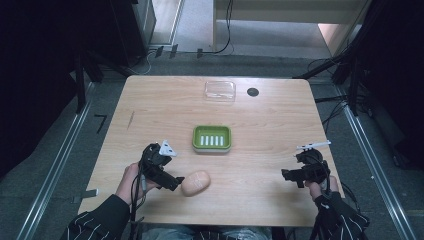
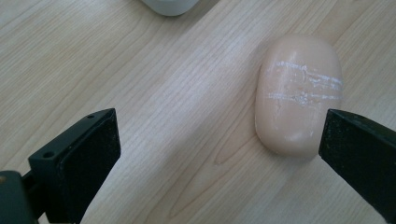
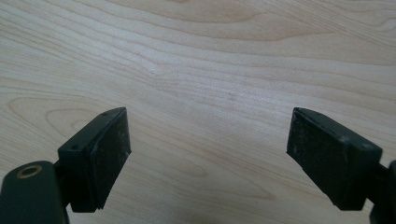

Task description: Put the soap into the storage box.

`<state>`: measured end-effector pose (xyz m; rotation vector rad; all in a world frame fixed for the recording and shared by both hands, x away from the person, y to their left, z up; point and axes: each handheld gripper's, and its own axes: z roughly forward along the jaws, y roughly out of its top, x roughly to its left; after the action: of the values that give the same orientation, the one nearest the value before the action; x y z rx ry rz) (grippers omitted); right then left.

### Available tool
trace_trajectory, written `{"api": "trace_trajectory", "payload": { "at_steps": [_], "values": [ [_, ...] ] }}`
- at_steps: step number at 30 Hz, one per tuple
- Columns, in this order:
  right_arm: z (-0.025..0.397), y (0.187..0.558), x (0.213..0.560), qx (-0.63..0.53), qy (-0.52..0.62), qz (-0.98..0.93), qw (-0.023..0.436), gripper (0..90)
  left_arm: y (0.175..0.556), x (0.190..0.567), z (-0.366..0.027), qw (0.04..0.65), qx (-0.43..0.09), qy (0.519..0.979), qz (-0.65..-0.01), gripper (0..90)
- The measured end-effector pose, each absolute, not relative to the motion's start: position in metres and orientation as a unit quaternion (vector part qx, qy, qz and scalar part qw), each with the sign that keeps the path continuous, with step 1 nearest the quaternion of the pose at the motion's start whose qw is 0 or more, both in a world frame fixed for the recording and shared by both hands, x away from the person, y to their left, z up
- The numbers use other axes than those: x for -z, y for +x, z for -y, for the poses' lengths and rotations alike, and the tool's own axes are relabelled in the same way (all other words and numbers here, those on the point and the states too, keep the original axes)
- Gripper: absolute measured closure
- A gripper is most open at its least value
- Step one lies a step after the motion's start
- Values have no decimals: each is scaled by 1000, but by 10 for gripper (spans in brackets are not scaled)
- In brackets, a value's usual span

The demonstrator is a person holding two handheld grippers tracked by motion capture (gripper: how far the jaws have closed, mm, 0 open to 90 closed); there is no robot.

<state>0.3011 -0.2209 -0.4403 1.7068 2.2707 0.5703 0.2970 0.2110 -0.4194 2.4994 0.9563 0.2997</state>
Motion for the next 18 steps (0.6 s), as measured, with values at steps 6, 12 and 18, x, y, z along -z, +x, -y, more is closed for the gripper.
{"api": "trace_trajectory", "payload": {
  "at_steps": [6,12,18],
  "values": [
    [221,302,441,-196,584,-778,121,141,302,422,-201,220,-106,910,-336,0],
    [221,302,441,-195,583,-779,121,141,306,425,-189,215,-97,916,-324,0],
    [221,301,441,-196,582,-779,122,141,306,427,-181,209,-90,922,-313,0]
  ]
}}
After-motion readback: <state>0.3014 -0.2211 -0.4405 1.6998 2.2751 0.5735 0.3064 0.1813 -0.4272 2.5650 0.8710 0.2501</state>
